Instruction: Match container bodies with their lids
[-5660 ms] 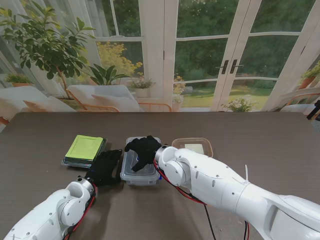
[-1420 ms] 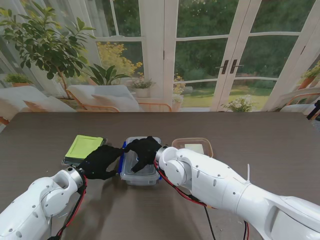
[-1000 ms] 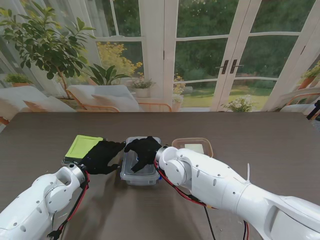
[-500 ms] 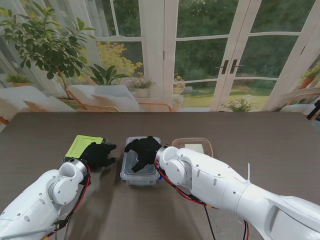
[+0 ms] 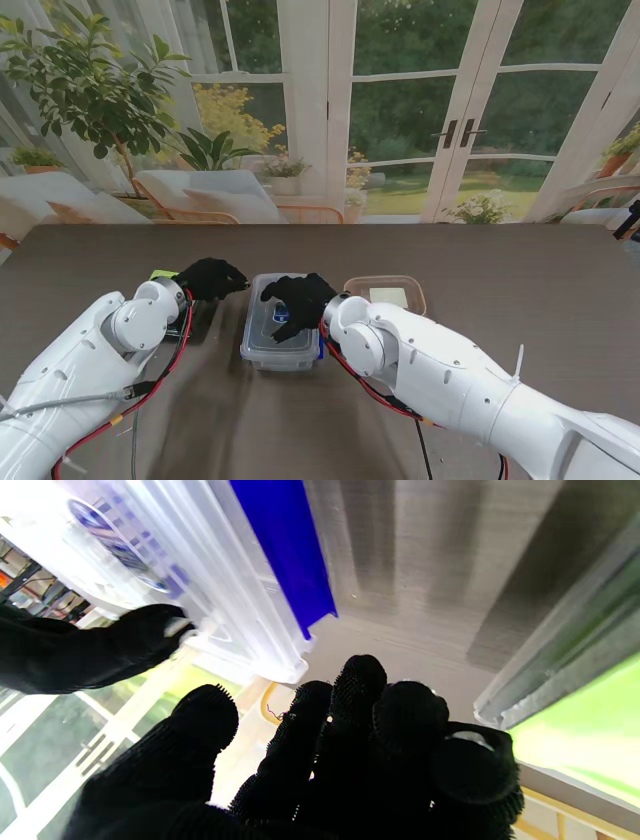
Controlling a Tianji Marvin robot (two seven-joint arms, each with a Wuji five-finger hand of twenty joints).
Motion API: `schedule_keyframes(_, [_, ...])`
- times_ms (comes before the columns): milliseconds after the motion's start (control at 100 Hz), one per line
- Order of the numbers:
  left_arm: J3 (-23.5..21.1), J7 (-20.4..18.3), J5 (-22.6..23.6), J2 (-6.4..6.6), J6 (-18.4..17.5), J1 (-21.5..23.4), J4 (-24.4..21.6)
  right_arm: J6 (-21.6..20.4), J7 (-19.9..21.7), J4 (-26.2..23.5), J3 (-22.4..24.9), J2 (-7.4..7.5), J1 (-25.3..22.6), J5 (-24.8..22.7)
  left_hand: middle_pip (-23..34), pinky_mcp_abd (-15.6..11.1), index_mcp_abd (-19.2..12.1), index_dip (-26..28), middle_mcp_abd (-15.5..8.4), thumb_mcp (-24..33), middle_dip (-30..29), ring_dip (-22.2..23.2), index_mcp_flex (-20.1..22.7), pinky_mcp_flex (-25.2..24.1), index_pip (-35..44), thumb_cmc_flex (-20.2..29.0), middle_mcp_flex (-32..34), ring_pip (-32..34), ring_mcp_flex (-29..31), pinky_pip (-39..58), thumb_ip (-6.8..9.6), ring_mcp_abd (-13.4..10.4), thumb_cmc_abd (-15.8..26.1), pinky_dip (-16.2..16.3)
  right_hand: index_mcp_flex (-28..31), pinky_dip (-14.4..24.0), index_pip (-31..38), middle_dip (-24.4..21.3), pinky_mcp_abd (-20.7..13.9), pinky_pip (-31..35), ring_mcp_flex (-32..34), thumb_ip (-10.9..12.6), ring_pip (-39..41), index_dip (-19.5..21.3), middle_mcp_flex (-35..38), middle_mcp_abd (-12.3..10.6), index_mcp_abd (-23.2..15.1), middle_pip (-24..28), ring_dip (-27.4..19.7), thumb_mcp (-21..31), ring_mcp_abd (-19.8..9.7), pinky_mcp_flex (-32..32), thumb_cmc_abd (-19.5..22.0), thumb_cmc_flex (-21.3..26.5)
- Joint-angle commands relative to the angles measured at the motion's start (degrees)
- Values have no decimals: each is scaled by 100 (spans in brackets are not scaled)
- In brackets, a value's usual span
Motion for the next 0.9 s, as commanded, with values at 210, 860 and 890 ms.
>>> schedule_keyframes(210, [462, -394, -993, -245, 407, -893, 1199, 99, 49, 105, -7, 80, 151, -260, 933, 281, -330, -88, 116, -829, 862, 53, -359, 1311, -303, -184, 635, 1392, 1070, 1345, 223, -147, 596, -522, -180, 13, 21, 37, 80, 199, 515, 30, 761, 2, 69, 88, -52, -43, 338, -121, 409, -412, 79, 2])
schedule_keyframes(860, [774, -709, -1040, -219, 654, -1002, 1118, -21, -69, 260, -119, 76, 175, -431, 1408, -301, -191, -29, -334, -1710, 1041, -382, 68, 1905, -136, 65, 1592, 2524, 1273, 2260, 341, -827, 892, -1000, -160, -17, 1, 38, 75, 226, 537, 37, 764, -1, 87, 95, -40, -58, 341, -134, 402, -423, 91, -8])
schedule_keyframes(890, [758, -740, -999, -200, 682, -987, 1077, -30, -78, 275, -131, 64, 181, -421, 1403, -290, -153, -28, -337, -1708, 1039, -387, 73, 1905, -134, 54, 1588, 2524, 1272, 2248, 340, -822, 897, -1005, -160, -19, -1, 39, 75, 228, 538, 38, 765, -2, 87, 90, -40, -57, 341, -132, 400, -424, 89, -7])
